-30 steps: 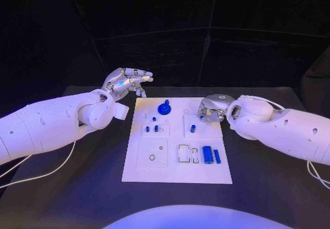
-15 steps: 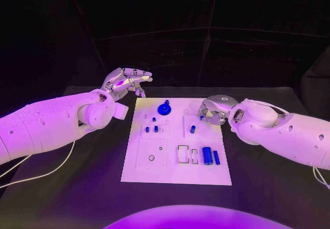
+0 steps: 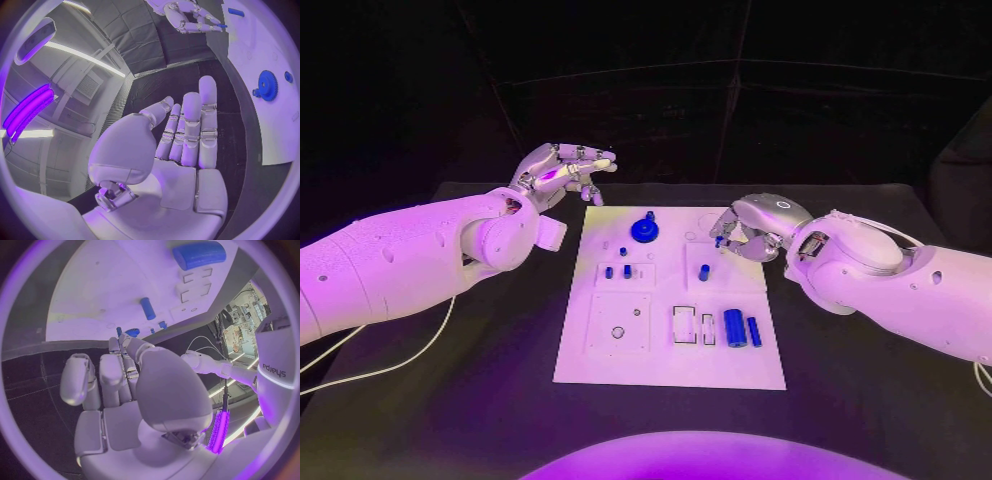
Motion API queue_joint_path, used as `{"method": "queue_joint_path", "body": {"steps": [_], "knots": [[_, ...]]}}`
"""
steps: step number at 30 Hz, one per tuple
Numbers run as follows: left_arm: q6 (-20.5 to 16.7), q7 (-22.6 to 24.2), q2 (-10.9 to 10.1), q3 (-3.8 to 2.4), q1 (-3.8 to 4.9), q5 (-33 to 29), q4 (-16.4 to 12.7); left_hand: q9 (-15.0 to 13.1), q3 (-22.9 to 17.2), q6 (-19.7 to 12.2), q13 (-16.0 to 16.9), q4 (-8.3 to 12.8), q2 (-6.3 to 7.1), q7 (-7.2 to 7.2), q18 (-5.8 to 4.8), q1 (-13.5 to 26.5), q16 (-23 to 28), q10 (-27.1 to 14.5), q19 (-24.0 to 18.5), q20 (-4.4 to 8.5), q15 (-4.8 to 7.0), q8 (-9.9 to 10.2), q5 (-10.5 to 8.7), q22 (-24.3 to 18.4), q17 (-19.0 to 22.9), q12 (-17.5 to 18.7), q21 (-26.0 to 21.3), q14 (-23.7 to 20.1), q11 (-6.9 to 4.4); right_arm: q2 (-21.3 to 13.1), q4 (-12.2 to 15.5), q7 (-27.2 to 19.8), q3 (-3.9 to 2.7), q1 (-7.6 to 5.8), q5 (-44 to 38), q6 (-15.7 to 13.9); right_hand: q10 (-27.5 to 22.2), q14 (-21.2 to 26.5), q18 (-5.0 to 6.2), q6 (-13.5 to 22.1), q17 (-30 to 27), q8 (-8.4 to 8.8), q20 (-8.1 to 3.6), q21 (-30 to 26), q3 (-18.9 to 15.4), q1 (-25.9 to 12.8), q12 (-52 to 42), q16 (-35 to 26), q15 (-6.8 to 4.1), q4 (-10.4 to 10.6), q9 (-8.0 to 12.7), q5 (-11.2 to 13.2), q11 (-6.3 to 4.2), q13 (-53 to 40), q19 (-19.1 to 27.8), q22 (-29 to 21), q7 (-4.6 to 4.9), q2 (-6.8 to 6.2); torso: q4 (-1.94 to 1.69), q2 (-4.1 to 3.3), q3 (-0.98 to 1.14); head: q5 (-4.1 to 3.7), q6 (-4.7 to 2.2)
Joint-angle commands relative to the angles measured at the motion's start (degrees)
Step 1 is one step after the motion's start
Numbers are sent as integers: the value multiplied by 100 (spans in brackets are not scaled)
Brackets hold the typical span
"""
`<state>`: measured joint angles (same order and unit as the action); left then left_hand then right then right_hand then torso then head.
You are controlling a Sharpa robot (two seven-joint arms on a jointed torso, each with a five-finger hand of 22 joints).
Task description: Assemble the parts on the task board
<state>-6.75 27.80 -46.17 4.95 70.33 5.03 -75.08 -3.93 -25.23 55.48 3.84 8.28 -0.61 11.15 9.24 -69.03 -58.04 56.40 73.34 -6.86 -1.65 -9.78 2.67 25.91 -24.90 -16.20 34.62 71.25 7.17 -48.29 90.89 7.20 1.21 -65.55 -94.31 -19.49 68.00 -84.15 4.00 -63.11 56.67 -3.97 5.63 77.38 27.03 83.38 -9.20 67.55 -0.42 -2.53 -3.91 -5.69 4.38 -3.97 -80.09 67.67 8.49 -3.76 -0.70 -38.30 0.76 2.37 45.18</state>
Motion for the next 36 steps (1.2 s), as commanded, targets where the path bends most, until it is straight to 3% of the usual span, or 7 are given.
{"method": "queue_joint_path", "body": {"steps": [1, 12, 16, 23, 26, 30, 36], "knots": [[64, 36, 3, -5, 12, -35, -6, -1, 30, -14, 8, -19, -2, 6, 112, 78, 30, -44, -42, -6, 6, -16, 12, -6, 6, -37, -26, -28, -8, 0, 239, -47, -9, -12, 225, -288, 3, -54, 61, 25, -3, 15, 3, 24, 42, -48, 19, 26, -2, -10, -1, -18, 16, -2, -23, 14, 33, -9, -5, -3, 1, 24, -7], [63, 34, 35, -6, 13, -35, -31, -1, 32, -17, 8, -21, -4, 6, 113, 80, 30, -46, -41, -6, 5, -17, 13, -8, 7, -39, -29, -28, -8, 428, 598, -143, -5, -7, 366, -151, -5, -55, 62, 32, -7, 16, 5, 23, 74, -81, 26, 29, 1, -15, -1, -17, 21, -1, -21, 11, 39, -21, -35, -9, -14, 120, 21], [63, 34, 50, -6, 13, -35, -37, -1, 32, -17, 8, -21, -4, 6, 113, 80, 30, -46, -41, -6, 5, -17, 13, -8, 7, -39, -29, -28, -8, 630, 558, -173, -1, 24, 376, -72, -5, -55, 62, 33, -7, 16, 6, 22, 79, -92, 27, 30, 2, -14, -1, -15, 23, -2, -20, 10, 41, -22, -7, -11, -12, 245, 66], [67, 34, 115, -6, 14, -35, -29, -1, 34, -20, 8, -23, -10, 5, 113, 79, 29, -49, -41, -7, 5, -18, 13, -11, 10, -42, -32, -29, -9, 963, 371, -238, 8, 278, 261, 39, -9, -56, 62, 36, -3, 16, 8, 24, 97, -118, 31, 36, 5, -10, -1, -10, 25, -1, -21, 12, 44, -20, -21, -11, -10, 437, 162], [73, 38, 134, -6, 14, -35, -19, -1, 34, -20, 8, -23, -10, 5, 113, 79, 29, -49, -41, -7, 5, -18, 13, -11, 10, -42, -32, -29, -9, 1100, 270, -280, 76, 376, 193, 78, -15, -56, 62, 41, -6, 17, 9, 24, 107, -127, 35, 36, 6, -10, -1, -12, 27, -1, -20, 12, 45, -19, 0, -14, -2, 519, 192], [85, 40, 155, -6, 14, -35, -17, -1, 35, -22, 8, -24, -14, 5, 113, 79, 29, -51, -40, -7, 5, -19, 13, -12, 12, -43, -34, -30, -9, 1234, 161, -317, 155, 478, 130, 162, -24, -56, 62, 51, -7, 20, 11, 23, 126, -136, 41, 38, 8, -17, 1, -13, 29, 1, -19, 10, 47, -20, -20, -15, -3, 567, 231], [101, 40, 172, -7, 15, -35, -14, -1, 35, -22, 8, -24, -14, 5, 113, 79, 29, -51, -40, -7, 5, -19, 13, -12, 12, -43, -34, -30, -9, 1367, 46, -346, 200, 609, 53, 253, -30, -56, 62, 57, -7, 22, 11, 23, 136, -141, 45, 40, 9, -22, 1, -15, 30, 1, -19, 11, 48, -23, -5, -11, 4, 632, 262]]}}
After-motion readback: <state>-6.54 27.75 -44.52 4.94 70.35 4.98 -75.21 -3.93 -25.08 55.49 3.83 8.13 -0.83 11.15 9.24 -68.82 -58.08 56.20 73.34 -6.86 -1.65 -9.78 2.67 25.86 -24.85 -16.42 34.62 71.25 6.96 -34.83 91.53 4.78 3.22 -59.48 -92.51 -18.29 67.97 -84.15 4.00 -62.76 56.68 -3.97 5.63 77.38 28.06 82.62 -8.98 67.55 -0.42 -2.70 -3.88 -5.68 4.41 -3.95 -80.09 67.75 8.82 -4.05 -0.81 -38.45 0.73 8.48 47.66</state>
